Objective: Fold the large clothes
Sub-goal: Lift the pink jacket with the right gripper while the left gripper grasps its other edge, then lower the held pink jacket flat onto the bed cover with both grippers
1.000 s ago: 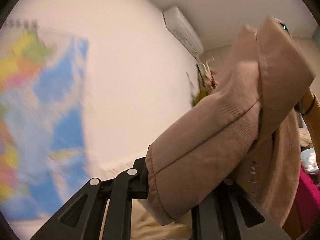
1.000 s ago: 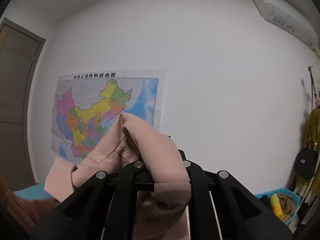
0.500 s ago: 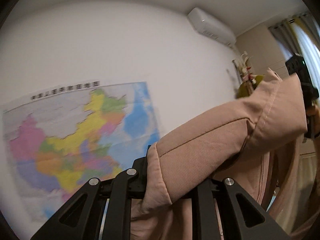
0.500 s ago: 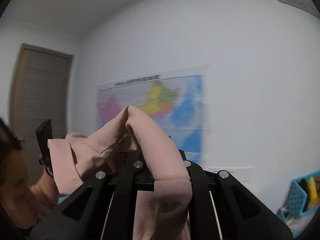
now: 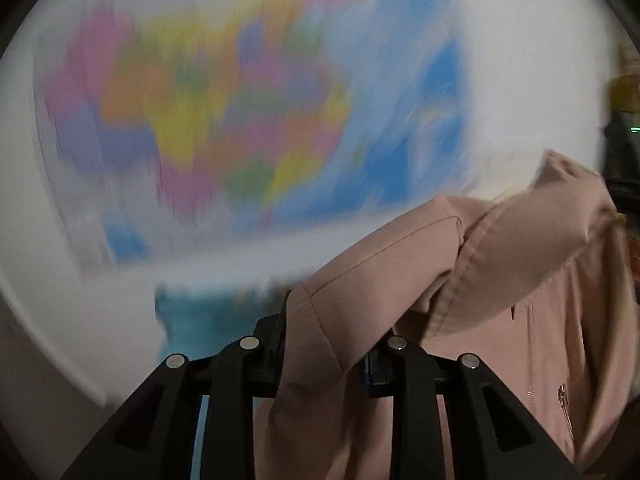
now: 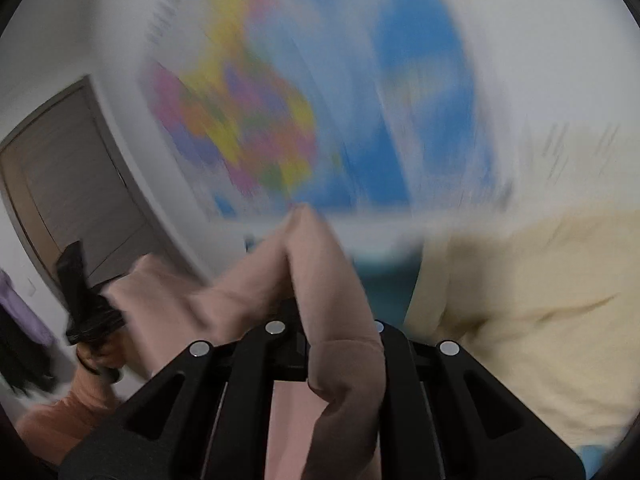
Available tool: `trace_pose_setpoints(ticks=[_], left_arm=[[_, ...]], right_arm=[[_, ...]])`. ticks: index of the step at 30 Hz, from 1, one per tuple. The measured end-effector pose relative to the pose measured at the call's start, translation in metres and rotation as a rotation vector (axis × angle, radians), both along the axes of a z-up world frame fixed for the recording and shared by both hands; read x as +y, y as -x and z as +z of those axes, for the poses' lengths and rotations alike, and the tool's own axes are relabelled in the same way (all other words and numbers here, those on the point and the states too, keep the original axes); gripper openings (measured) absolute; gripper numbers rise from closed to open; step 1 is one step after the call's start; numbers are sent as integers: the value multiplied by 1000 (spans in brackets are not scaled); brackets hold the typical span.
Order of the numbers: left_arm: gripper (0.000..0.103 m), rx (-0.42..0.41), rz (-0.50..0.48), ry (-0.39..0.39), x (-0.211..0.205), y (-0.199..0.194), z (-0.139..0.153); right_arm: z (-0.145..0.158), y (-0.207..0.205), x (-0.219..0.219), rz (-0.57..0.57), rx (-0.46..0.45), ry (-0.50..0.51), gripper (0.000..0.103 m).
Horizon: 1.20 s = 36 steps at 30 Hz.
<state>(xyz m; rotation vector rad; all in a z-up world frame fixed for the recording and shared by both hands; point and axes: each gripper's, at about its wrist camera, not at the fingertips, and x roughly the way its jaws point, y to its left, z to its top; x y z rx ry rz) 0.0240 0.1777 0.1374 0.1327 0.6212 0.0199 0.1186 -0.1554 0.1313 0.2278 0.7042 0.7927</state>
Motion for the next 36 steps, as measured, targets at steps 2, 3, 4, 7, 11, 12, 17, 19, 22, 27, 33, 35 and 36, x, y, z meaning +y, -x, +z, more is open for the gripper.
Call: trace_pose_setpoints(ticks=[2,3,4,7,11,12,17,19,22,27,33,35,36], left_arm=[[15,146,32,-4,9,-52,-64],[14,209,53,3,13,-72,-93],[13,249,60,13,16,-88,-117],[12,334,108,69,33,-127,-165],[12,352,84,126,42,-138,-164],[12,352,73,154,45,-141,-157],[25,356,59,227,44,-166,-141],[36,392,76,225,42,-178,-149],[45,436,95,216,40,-181,-166],[70,312,41,241,51,-141,-143],[80,194,-46,168,48,-78,-114],[82,186,-70,145,50,-59,-116],[82,189,-76,137,55,-50,-121]], right_arm=[[-57,-39,19,-17,118,47,8],[-93,-59,26,-32,191,66,8],[-116,-70,27,-58,235,78,8],[-159,-88,29,-88,307,82,8],[-139,-90,30,-68,280,90,8],[-131,-95,29,-70,264,77,8],[-113,-117,26,-177,230,111,12],[-122,-121,27,-185,264,133,17],[-122,-112,20,-198,271,110,37],[-80,-53,8,-244,47,224,77],[-88,28,32,-131,-38,437,90],[-111,51,34,-122,-16,512,92],[-120,58,28,-126,9,529,92]])
